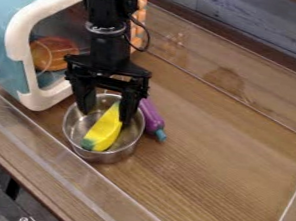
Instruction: Remove the banana from inside the silver pot and put it on the table
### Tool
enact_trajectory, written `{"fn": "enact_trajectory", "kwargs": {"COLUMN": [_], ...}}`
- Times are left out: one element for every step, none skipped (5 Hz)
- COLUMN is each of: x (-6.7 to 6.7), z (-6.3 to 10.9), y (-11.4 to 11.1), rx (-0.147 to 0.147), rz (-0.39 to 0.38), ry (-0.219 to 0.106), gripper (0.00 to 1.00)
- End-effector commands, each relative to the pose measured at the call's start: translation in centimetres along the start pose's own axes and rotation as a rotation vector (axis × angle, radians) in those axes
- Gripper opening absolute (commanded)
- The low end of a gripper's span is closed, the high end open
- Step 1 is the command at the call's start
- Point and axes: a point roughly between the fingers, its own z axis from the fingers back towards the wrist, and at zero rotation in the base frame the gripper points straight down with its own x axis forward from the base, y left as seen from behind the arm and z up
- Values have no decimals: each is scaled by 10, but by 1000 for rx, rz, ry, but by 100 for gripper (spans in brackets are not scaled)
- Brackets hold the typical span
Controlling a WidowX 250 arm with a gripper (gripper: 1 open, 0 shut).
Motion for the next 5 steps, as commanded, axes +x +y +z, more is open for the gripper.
{"fn": "enact_trajectory", "kwargs": {"x": [3,3,3,3,4], "z": [12,11,11,11,6], "y": [1,1,1,1,0], "rx": [-9,-14,-18,-22,-21], "rz": [10,12,13,14,16], "ry": [-54,-56,-59,-62,-64], "gripper": [100,100,100,100,100]}}
